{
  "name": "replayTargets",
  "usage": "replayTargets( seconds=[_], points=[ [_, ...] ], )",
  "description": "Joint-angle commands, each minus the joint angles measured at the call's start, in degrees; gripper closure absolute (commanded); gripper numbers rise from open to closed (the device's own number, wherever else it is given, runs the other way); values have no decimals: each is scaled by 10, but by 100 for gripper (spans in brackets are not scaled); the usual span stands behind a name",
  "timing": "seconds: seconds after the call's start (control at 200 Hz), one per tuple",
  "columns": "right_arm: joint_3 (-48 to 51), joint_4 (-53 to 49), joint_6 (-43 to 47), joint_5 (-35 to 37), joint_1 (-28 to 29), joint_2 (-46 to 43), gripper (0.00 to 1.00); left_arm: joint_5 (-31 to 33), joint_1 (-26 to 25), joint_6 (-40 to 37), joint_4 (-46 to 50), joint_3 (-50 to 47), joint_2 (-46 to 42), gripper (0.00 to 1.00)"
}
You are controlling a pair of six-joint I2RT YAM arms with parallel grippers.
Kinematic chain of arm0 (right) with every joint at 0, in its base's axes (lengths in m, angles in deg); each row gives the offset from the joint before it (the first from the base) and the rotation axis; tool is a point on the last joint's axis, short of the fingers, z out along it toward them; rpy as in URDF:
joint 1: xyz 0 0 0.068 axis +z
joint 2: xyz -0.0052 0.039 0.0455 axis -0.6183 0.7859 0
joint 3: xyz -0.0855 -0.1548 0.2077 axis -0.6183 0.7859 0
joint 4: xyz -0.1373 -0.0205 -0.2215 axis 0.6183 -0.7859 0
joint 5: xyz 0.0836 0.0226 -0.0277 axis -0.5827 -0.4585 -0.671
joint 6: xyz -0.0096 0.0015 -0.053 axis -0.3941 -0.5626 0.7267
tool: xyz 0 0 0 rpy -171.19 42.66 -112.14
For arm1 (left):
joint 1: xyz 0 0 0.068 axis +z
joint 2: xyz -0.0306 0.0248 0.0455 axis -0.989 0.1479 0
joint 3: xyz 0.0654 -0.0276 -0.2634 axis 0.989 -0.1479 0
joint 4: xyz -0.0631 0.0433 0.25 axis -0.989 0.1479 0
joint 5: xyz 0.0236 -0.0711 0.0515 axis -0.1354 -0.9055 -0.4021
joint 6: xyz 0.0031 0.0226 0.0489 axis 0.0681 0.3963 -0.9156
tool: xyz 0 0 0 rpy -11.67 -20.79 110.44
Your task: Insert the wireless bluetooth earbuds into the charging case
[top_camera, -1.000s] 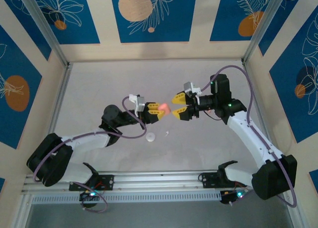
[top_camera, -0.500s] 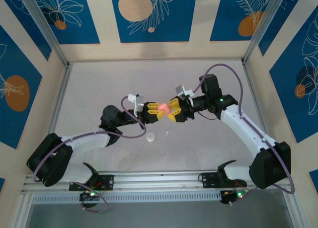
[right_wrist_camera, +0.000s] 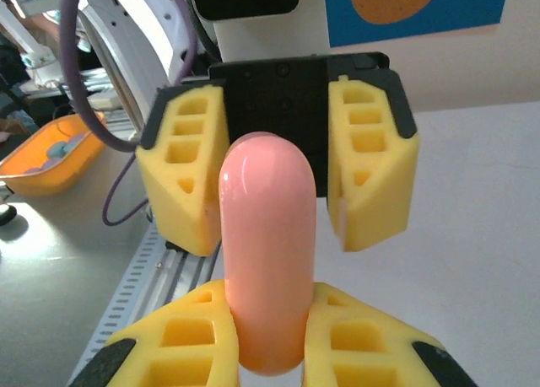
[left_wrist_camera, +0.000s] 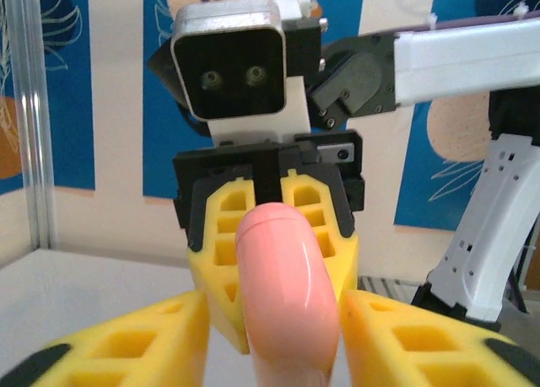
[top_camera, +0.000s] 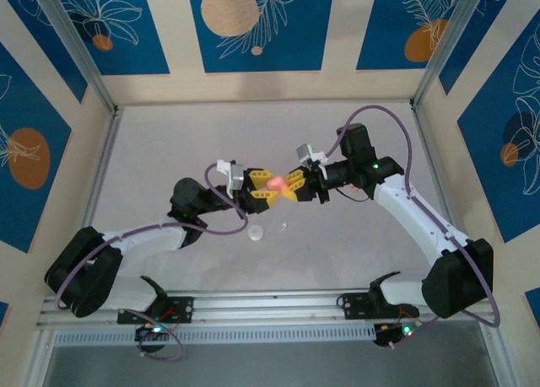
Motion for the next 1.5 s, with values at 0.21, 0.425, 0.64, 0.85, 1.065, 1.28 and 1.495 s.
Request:
replayTargets(
  seconds=[0.21,0.425,0.64,0.85,1.065,1.28,1.495],
  points=[
    [-18,-116,114,180,-17,-48,89,44,3,-230,356,27,-113,47],
    [-28,-141,168,264,25,-52,89,67,0,-355,589,84,-148,45],
    [-43,-158,208,316,80,-38,89,71,-7,-395,672,119,-146,45],
    [-55,-157,215,331,114,-20,89,54,-20,-394,694,136,-129,45],
    [-58,-151,214,332,133,-11,89,54,-30,-379,670,133,-124,45],
    [-56,-141,207,318,140,-10,89,50,-32,-364,650,127,-118,52],
    [-52,-128,199,312,144,-11,89,46,-33,-357,643,126,-118,60]
  ],
)
